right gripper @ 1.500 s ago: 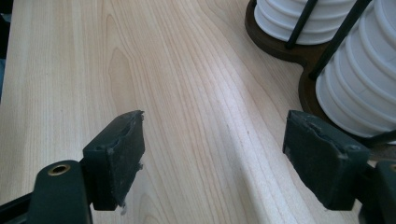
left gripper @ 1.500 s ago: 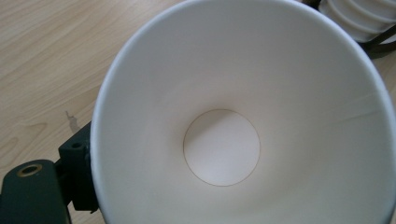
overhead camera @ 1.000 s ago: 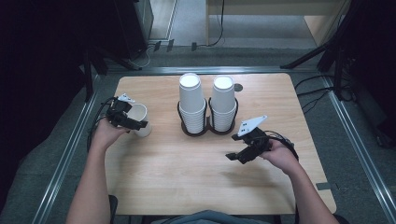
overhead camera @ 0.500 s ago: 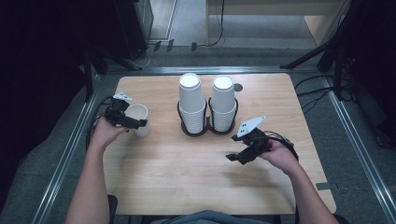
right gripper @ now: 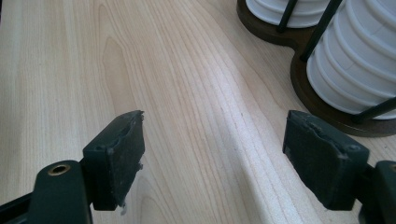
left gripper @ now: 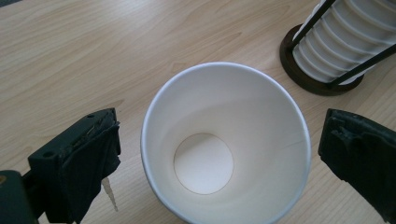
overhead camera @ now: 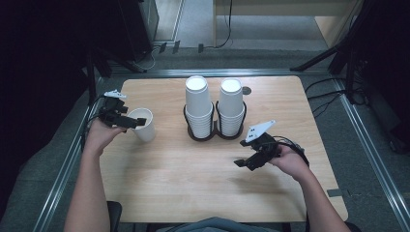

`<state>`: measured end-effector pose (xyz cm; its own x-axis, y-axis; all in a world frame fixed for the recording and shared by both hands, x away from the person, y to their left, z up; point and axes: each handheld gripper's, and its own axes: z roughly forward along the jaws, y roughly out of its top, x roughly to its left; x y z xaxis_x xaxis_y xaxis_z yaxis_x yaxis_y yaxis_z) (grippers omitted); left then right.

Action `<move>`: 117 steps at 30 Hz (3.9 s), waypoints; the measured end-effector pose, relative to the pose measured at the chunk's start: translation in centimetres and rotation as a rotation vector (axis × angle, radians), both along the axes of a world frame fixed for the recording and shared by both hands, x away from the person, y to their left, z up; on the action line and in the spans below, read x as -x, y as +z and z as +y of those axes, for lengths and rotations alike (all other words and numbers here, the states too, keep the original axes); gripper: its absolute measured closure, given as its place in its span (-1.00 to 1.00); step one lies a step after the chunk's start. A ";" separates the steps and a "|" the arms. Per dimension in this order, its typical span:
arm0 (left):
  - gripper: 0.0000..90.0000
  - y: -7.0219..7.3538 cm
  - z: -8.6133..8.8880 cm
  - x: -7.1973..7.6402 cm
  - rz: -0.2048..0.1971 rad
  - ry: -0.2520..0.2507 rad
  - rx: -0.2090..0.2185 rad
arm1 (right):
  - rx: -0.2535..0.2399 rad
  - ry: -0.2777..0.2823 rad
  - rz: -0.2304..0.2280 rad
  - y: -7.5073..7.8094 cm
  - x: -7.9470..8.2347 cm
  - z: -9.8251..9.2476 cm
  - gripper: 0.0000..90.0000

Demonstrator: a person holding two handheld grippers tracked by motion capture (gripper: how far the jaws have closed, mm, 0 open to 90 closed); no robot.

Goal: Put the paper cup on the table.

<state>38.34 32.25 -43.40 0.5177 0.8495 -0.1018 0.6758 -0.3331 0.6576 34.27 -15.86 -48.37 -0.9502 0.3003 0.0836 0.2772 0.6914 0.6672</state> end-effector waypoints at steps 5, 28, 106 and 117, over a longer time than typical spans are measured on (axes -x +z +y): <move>-1.00 0.8 0.2 0.4 -0.006 0.005 0.029 | -0.002 0.005 0.001 0.0 -0.1 0.1 -0.53; -0.65 2.8 -4.5 1.7 -0.041 -0.143 0.034 | -0.011 0.009 -0.004 0.2 -0.2 0.1 -0.53; -0.70 -5.1 -21.7 5.8 -0.064 -0.533 -0.074 | 0.038 0.022 -0.012 -0.7 0.9 0.9 -0.53; -0.71 -5.7 -22.3 5.4 -0.051 -0.533 -0.073 | 0.061 0.035 -0.014 -1.0 1.0 1.2 -0.53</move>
<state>32.96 9.96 -49.09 0.8816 0.4718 -0.0164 0.3689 -0.6669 0.6474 33.30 -14.69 -49.40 -0.9612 0.2707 0.0525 0.2427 0.7400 0.6272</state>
